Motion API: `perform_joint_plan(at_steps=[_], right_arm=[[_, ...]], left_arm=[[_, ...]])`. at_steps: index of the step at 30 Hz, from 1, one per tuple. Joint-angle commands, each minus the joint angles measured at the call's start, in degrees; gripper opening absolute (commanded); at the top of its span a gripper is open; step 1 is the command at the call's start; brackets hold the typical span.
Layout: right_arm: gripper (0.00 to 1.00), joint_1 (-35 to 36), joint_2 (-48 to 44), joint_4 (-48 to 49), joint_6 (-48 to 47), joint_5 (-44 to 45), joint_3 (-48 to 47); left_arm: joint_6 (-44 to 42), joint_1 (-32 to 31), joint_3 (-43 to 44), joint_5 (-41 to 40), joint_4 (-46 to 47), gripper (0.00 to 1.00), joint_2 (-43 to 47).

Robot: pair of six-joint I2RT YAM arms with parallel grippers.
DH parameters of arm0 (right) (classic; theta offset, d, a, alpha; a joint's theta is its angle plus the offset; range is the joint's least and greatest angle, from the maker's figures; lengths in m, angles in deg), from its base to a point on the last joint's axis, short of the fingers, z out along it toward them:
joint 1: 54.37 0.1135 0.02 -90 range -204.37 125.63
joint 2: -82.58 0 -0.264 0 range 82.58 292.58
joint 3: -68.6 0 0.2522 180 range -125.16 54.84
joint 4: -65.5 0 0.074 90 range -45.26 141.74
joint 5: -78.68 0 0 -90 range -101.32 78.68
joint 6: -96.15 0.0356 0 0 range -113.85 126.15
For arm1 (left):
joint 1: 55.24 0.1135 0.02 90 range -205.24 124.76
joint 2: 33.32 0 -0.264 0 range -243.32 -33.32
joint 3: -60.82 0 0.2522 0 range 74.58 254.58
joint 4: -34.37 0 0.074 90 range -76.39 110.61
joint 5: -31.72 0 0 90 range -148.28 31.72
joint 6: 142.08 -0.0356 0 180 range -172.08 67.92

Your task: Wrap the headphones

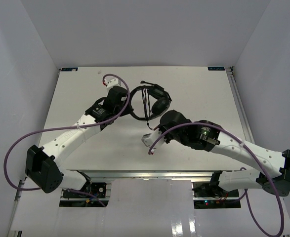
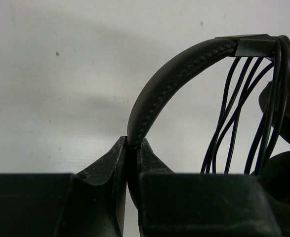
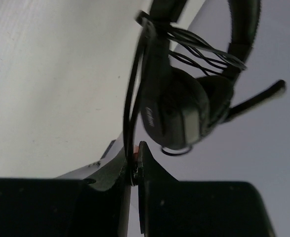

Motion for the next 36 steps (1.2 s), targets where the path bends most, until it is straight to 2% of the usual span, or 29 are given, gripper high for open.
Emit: perform_joint_plan(at_steps=[1, 6, 10, 15, 25, 32, 36], right_arm=[[0.08, 0.4, 0.8, 7.5, -8.3, 8.9, -2.9], [0.08, -0.8, 1.3, 13.5, -11.1, 7.6, 2.2], [0.08, -4.3, 2.8, 16.4, -10.6, 4.1, 5.2], [0.08, -7.5, 6.3, 17.5, -7.8, -0.4, 4.4], [0.08, -8.6, 9.3, 18.2, -6.0, -3.5, 4.3], [0.08, -8.5, 10.9, 17.0, -2.0, -7.6, 0.7], [0.08, -8.2, 11.2, 16.6, 0.1, -9.8, -1.1]], left_arm=[[-4.7, 0.1, -2.6, 10.7, 1.5, 0.0, 0.6], [-10.2, 0.0, -7.4, 21.3, 1.5, 0.0, 0.7], [-14.7, 0.0, -9.6, 26.2, 1.4, 0.0, 2.0], [-17.5, 0.0, -8.8, 31.2, -1.2, 0.0, 0.9], [-15.9, 0.0, -8.0, 30.6, -3.0, 0.0, -2.6], [-15.5, -0.1, -5.9, 27.4, -4.8, 0.0, -6.4], [-14.8, 0.0, -4.5, 28.4, -4.7, 0.0, -8.0]])
